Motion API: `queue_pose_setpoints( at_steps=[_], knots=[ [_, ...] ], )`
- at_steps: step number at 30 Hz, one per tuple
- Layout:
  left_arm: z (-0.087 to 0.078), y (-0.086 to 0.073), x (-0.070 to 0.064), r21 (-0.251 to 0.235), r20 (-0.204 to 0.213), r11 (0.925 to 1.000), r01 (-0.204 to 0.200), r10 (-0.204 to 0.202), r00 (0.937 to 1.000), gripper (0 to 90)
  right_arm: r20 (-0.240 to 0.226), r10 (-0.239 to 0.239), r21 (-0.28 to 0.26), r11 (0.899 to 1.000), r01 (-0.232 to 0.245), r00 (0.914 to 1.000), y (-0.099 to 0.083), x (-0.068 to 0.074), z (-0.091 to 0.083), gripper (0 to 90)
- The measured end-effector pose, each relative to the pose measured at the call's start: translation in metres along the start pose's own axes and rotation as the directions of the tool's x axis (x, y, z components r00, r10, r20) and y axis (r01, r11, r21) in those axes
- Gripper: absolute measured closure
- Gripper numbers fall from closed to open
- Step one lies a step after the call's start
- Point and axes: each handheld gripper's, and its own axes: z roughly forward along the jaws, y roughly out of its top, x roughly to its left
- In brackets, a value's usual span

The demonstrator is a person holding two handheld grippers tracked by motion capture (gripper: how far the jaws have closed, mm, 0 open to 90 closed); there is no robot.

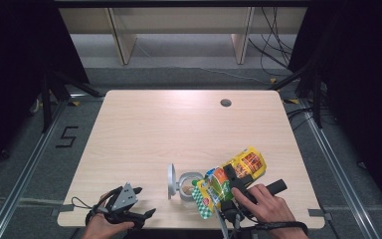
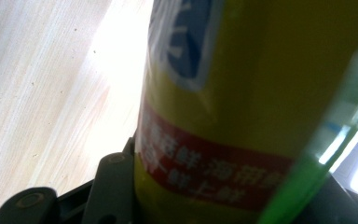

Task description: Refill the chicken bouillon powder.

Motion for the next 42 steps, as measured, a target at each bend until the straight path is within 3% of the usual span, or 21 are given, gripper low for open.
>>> queue_pose_setpoints(
  at_steps=[1,2,5,13,14,15,17,18,21,25,26,28,29,30,32,34,35,36,37,40,42],
  knots=[
    [-0.0001,0.0001,0.0,-0.002,0.003,1.0,0.0,0.0,1.0,17.9,0.009,0.043,0.006,0.999,-0.043,0.999,-0.0001,0.0037,-0.0005,55.8],
    [-0.0001,0.0001,-0.0001,-0.002,0.003,1.0,0.001,-0.001,1.0,17.9,0.004,-0.018,0.013,1.0,0.018,0.9998,0.0002,-0.0005,-0.0012,55.8],
    [-0.0003,0.0002,-0.0007,0.004,-0.001,1.0,0.0,0.0,1.0,17.9,-0.003,0.02,0.029,0.999,-0.02,0.9998,0.0001,0.0021,-0.0029,55.8],
    [0.0005,0.0,-0.0005,0.0,-0.003,1.0,-0.004,0.004,1.0,17.9,0.012,-0.018,0.01,1.0,0.018,0.9998,0.0002,0.0018,-0.0011,55.8],
    [0.0007,-0.0002,-0.0005,0.0,-0.001,1.0,-0.002,0.002,1.0,17.9,0.0,0.013,0.007,1.0,-0.013,0.9999,-0.0004,0.0033,-0.0006,55.9],
    [0.0007,-0.0001,-0.0006,0.0,-0.002,1.0,-0.002,0.002,1.0,17.9,0.002,-0.024,0.012,1.0,0.024,0.9997,-0.0016,0.0004,-0.0017,55.9],
    [0.001,-0.0001,-0.0005,0.0,0.0,1.0,-0.002,0.002,1.0,17.9,0.027,-0.005,0.016,1.0,0.005,0.9996,-0.0031,0.0014,-0.0024,55.9],
    [0.0007,0.0002,0.0003,0.014,0.002,0.9999,-0.008,0.008,1.0,17.9,0.03,-0.029,0.013,1.0,0.028,0.9991,-0.0027,-0.0011,-0.0026,55.9],
    [0.0003,0.0004,0.0003,0.016,0.001,0.9998,-0.01,0.01,0.9999,17.9,0.0,-0.031,0.02,0.999,0.031,0.9995,-0.0017,0.0011,-0.0015,56.0],
    [0.0006,-0.0001,0.0001,0.005,0.0,1.0,-0.007,0.007,1.0,17.9,0.018,0.001,0.003,1.0,-0.001,0.9998,-0.0021,0.0032,-0.0004,56.2],
    [0.0008,0.0,0.0003,0.01,-0.001,0.9999,-0.006,0.006,1.0,17.9,0.013,-0.014,0.013,1.0,0.013,0.9998,-0.0024,0.0017,-0.0012,56.2],
    [0.0007,0.0003,0.0001,0.016,0.004,0.9998,-0.009,0.009,1.0,17.9,0.005,0.024,0.008,1.0,-0.024,0.9997,-0.0006,0.005,-0.0006,56.2],
    [0.0004,0.0003,-0.0006,0.012,0.007,0.9999,-0.005,0.005,1.0,17.9,0.006,-0.036,0.013,0.999,0.036,0.9993,0.0001,0.0016,-0.0004,56.3],
    [0.0007,0.0002,-0.0011,0.005,0.006,1.0,-0.001,0.001,1.0,17.9,0.008,0.002,0.012,1.0,-0.002,1.0,0.0004,0.0043,-0.0008,56.4],
    [0.0004,0.0004,0.0003,0.016,0.001,0.9998,-0.01,0.01,0.9999,17.9,0.012,-0.043,0.033,0.999,0.042,0.999,0.0007,0.0013,-0.0031,56.4],
    [0.0006,0.0004,-0.0001,0.015,0.002,0.9998,-0.012,0.012,0.9999,17.9,0.018,-0.034,0.05,0.998,0.033,0.9993,0.0016,0.0015,-0.0058,56.4],
    [0.0003,0.0004,-0.0007,0.01,0.007,0.9999,-0.006,0.006,1.0,17.9,0.024,-0.071,0.038,0.997,0.07,0.9972,0.0028,-0.0015,-0.0058,56.4],
    [0.0005,0.0003,-0.0006,0.011,0.007,0.9999,-0.005,0.004,1.0,17.9,0.023,-0.058,0.033,0.998,0.057,0.998,0.0034,-0.0005,-0.0053,56.4],
    [0.0007,0.0001,-0.0007,0.007,0.004,1.0,-0.003,0.003,1.0,17.9,0.024,-0.087,0.023,0.996,0.086,0.9959,0.0036,-0.0015,-0.0039,56.4],
    [0.0008,-0.0001,-0.0008,0.001,0.003,1.0,-0.003,0.003,1.0,17.9,0.01,-0.035,0.032,0.999,0.035,0.9993,0.0051,0.0039,-0.0039,56.4],
    [0.0005,0.0002,-0.0006,0.011,0.007,0.9999,-0.004,0.004,1.0,17.9,0.013,-0.058,0.028,0.998,0.058,0.9982,0.0052,0.0022,-0.0035,56.4]
  ],
)
